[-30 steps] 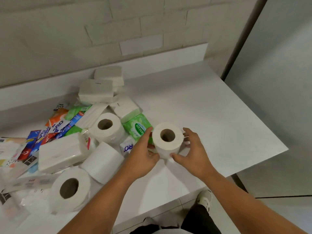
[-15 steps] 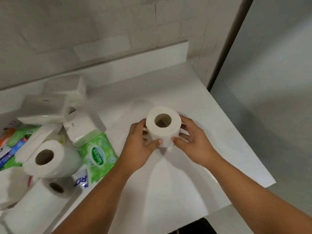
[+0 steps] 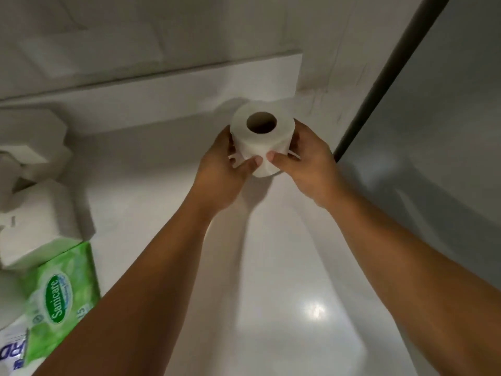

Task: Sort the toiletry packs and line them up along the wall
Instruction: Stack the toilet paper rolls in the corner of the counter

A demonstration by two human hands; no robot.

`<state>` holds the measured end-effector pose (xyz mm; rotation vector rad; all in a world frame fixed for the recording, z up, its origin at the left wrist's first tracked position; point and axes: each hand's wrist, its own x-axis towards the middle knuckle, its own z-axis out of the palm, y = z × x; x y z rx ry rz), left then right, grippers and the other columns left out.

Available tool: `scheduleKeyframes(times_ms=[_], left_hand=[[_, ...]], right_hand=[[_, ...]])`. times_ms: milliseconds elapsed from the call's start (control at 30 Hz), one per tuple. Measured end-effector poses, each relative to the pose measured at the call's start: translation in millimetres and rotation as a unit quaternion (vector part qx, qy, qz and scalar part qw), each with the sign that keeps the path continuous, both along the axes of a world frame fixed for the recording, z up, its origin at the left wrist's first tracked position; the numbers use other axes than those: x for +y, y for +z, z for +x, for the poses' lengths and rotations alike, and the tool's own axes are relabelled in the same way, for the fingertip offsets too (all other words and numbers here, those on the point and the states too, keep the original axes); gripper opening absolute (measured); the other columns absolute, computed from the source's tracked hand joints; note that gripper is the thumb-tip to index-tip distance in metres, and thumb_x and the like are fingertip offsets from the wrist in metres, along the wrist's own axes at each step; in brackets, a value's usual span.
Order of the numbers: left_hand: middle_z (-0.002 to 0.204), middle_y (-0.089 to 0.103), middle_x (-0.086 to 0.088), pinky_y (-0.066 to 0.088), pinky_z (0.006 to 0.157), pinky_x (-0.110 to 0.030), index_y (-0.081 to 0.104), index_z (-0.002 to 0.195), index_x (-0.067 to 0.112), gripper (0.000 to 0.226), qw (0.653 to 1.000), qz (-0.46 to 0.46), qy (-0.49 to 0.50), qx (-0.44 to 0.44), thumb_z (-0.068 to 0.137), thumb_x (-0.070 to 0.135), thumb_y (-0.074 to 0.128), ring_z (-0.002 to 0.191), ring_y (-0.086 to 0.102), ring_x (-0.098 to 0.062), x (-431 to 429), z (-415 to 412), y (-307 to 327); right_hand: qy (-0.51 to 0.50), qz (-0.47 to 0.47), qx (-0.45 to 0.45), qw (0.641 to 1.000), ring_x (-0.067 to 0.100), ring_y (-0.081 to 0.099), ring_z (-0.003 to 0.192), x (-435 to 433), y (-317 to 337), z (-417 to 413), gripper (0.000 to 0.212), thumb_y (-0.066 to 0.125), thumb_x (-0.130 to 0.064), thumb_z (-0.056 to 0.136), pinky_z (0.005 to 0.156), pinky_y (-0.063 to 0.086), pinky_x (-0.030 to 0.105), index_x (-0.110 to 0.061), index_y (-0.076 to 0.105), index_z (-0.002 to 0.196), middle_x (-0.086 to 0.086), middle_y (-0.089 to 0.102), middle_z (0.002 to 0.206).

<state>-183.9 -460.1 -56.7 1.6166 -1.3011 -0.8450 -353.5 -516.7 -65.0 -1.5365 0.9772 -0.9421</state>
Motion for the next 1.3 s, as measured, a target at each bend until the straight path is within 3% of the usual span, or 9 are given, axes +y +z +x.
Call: scheduleKeyframes(times_ms=[100, 200, 333, 500, 733, 867, 1000, 1133, 1300], left_hand=[[0.136, 0.06, 0.008, 0.052, 0.1, -0.033, 0.043, 0.144, 0.024, 0.07, 1.0, -0.008, 0.023, -0.008, 0.083, 0.033, 0.077, 0.12, 0.059, -0.011, -31, 2, -4], [0.133, 0.061, 0.008, 0.053, 0.1, -0.038, 0.045, 0.142, 0.025, 0.07, 0.999, -0.012, 0.034, -0.022, 0.081, 0.035, 0.078, 0.118, 0.06, -0.011, -58, 4, -9], [0.134, 0.061, 0.005, 0.053, 0.1, -0.04, 0.046, 0.142, 0.022, 0.071, 0.998, -0.016, 0.043, -0.039, 0.081, 0.038, 0.077, 0.119, 0.06, -0.014, -86, 5, -13], [0.135, 0.061, 0.004, 0.053, 0.101, -0.041, 0.046, 0.141, 0.02, 0.067, 0.997, -0.023, 0.061, -0.046, 0.083, 0.034, 0.076, 0.121, 0.06, -0.015, -108, 1, -19], [0.136, 0.06, 0.006, 0.053, 0.101, -0.041, 0.044, 0.144, 0.021, 0.07, 0.996, -0.02, 0.078, -0.04, 0.082, 0.033, 0.075, 0.122, 0.059, -0.014, -111, 0, -17], [0.141, 0.056, -0.001, 0.052, 0.102, -0.041, 0.04, 0.147, 0.019, 0.073, 0.995, -0.003, 0.079, -0.059, 0.085, 0.031, 0.075, 0.125, 0.057, -0.019, -100, -2, -8], [0.152, 0.045, -0.003, 0.047, 0.108, -0.04, 0.029, 0.154, 0.022, 0.079, 0.994, 0.023, 0.089, -0.057, 0.088, 0.034, 0.072, 0.133, 0.05, -0.019, -72, -1, 10], [0.15, 0.048, 0.003, 0.046, 0.108, -0.036, 0.036, 0.151, 0.023, 0.07, 0.994, 0.008, 0.101, -0.049, 0.091, 0.035, 0.069, 0.129, 0.053, -0.014, -21, 12, 26], [0.137, 0.059, 0.006, 0.049, 0.103, -0.033, 0.053, 0.14, 0.02, 0.053, 0.989, -0.005, 0.126, -0.073, 0.091, 0.033, 0.068, 0.12, 0.059, -0.011, 55, 43, 38]], right_hand=[[0.018, -0.005, -0.004, 1.0, 0.017, 0.058, 0.123, -34, -1, 4, 0.064, 0.079, -0.02, 0.079, 0.104, 0.049, 0.042, -0.015, 0.05, 0.135, 0.004, 0.061, 0.132], [0.034, 0.005, 0.019, 0.999, 0.013, 0.059, 0.121, -62, 2, 6, 0.064, 0.079, -0.018, 0.08, 0.102, 0.051, 0.037, -0.015, 0.05, 0.137, 0.001, 0.062, 0.131], [0.051, 0.003, 0.039, 0.998, 0.017, 0.059, 0.121, -89, 1, 8, 0.064, 0.078, -0.03, 0.077, 0.1, 0.052, 0.041, -0.019, 0.051, 0.134, 0.002, 0.062, 0.129], [0.04, 0.012, 0.047, 0.998, 0.008, 0.059, 0.119, -111, -3, 10, 0.062, 0.075, -0.024, 0.083, 0.092, 0.053, 0.024, -0.02, 0.048, 0.139, -0.004, 0.062, 0.13], [0.034, 0.004, 0.051, 0.998, 0.011, 0.059, 0.119, -116, -4, 16, 0.058, 0.073, -0.019, 0.084, 0.098, 0.053, 0.032, -0.018, 0.049, 0.137, -0.001, 0.062, 0.129], [0.016, 0.001, 0.081, 0.997, 0.009, 0.055, 0.121, -103, 0, 12, 0.058, 0.072, -0.02, 0.085, 0.1, 0.05, 0.03, -0.024, 0.047, 0.138, -0.003, 0.058, 0.133], [-0.082, -0.01, 0.117, 0.99, 0.012, 0.048, 0.126, -77, 2, 4, 0.073, 0.073, -0.028, 0.084, 0.105, 0.045, 0.034, -0.027, 0.036, 0.147, -0.004, 0.047, 0.145], [-0.137, -0.053, 0.104, 0.984, 0.011, 0.053, 0.121, -31, 4, 8, 0.062, 0.072, -0.032, 0.082, 0.102, 0.049, 0.041, -0.023, 0.047, 0.138, -0.008, 0.053, 0.137], [-0.087, -0.037, 0.096, 0.991, 0.006, 0.053, 0.121, 36, 11, 37, 0.052, 0.07, -0.025, 0.087, 0.105, 0.047, 0.035, -0.026, 0.051, 0.136, -0.01, 0.056, 0.134]])
